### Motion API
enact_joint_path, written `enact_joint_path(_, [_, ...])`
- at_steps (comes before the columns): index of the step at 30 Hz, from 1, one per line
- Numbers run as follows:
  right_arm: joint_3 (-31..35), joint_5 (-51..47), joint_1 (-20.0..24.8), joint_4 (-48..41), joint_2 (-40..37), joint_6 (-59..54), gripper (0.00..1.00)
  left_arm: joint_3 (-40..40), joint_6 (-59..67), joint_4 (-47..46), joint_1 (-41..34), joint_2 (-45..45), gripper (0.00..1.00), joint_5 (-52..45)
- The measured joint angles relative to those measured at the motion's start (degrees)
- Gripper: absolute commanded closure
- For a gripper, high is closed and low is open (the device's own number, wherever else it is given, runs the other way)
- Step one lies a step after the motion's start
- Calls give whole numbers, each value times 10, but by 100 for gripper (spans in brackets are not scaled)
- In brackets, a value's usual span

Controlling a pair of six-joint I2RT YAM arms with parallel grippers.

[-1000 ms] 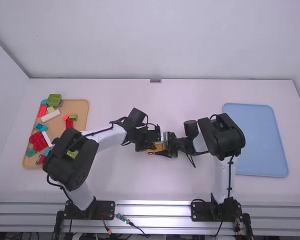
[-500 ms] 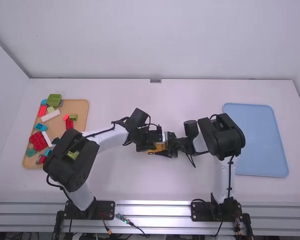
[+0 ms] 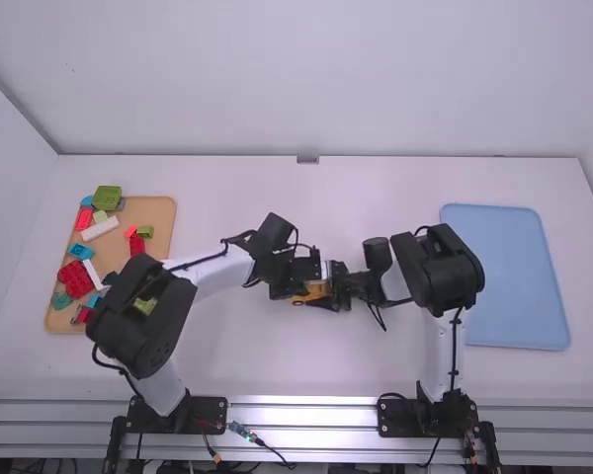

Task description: Assemble lego blocks to make yellow taxi

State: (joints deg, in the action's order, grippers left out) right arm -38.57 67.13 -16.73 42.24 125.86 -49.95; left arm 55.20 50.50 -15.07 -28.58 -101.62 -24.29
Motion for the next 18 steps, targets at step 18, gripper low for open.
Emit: enact_joint_path(18, [0, -3, 6, 2, 0, 0, 68, 14, -3, 2, -2, -13, 97, -1])
